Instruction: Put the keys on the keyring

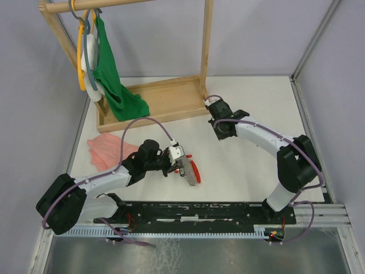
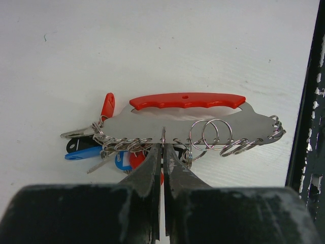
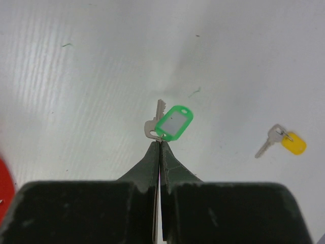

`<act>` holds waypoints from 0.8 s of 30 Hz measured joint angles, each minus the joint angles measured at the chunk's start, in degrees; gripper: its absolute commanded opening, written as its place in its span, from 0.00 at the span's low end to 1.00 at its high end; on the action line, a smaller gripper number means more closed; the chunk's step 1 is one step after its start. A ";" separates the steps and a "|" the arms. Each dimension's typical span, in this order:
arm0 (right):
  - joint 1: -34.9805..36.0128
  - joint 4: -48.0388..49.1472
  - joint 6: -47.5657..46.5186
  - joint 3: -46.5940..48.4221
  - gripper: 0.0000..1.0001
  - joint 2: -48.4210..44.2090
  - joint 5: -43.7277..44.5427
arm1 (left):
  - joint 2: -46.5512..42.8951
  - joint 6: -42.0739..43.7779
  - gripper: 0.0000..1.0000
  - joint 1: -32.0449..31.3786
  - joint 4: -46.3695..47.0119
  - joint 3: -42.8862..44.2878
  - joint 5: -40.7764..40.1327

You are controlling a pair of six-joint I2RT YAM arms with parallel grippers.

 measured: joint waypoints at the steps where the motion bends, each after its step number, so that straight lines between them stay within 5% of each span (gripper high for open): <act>1: -0.59 -0.85 1.05 0.20 0.01 -0.42 1.27 | 0.00 0.00 0.03 0.00 0.00 0.04 0.00; 8: -1.49 -3.74 6.88 -1.25 0.01 -1.64 7.43 | 0.15 0.00 0.03 0.00 -0.07 0.15 0.02; 24: 5.35 4.15 16.90 -9.75 0.07 1.75 -4.15 | 0.55 0.00 0.03 0.02 -0.13 0.42 0.13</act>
